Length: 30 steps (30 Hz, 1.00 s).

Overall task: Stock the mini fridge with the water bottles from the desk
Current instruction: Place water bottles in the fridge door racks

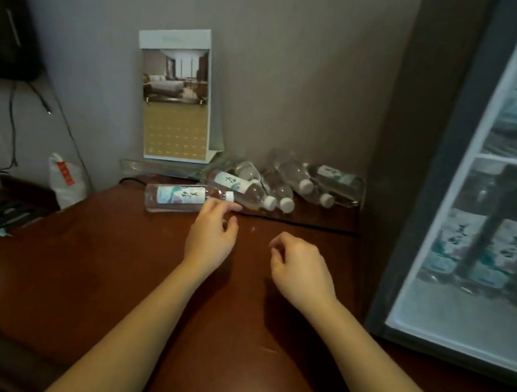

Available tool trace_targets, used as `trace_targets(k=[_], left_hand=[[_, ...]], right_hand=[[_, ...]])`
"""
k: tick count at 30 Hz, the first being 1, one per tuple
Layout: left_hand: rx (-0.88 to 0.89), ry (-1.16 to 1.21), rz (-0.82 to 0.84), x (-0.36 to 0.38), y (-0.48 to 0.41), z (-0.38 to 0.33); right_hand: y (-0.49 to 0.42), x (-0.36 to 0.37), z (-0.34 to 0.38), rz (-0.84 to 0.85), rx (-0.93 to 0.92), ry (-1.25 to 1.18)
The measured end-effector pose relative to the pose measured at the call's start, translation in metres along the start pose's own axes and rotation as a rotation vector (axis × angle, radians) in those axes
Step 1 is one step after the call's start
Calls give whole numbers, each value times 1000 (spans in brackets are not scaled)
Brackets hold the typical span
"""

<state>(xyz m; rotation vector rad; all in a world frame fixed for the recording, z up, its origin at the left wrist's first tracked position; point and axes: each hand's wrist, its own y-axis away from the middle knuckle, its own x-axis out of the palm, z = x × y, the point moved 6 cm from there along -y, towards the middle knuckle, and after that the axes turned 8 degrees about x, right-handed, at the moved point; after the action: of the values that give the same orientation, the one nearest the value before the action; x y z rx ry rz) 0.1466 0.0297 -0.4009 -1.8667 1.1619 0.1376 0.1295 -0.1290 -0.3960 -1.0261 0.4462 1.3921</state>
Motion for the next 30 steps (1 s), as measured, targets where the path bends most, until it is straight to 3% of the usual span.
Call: trace_targets(k=[5,16,21,30], left_hand=[[-225,-138,-33,-16,-11,53],[-217,-298,1,-12,-10,63],[-171,-289,17,-9,-10,56],[-225,-448,66,-12,-5,57]], right_hand=[[-66,42,16,126,20,92],[-166,138,66,331,-108,135],[-157,139,58,325,-115,306],[-117,84,56,297,-103,246]])
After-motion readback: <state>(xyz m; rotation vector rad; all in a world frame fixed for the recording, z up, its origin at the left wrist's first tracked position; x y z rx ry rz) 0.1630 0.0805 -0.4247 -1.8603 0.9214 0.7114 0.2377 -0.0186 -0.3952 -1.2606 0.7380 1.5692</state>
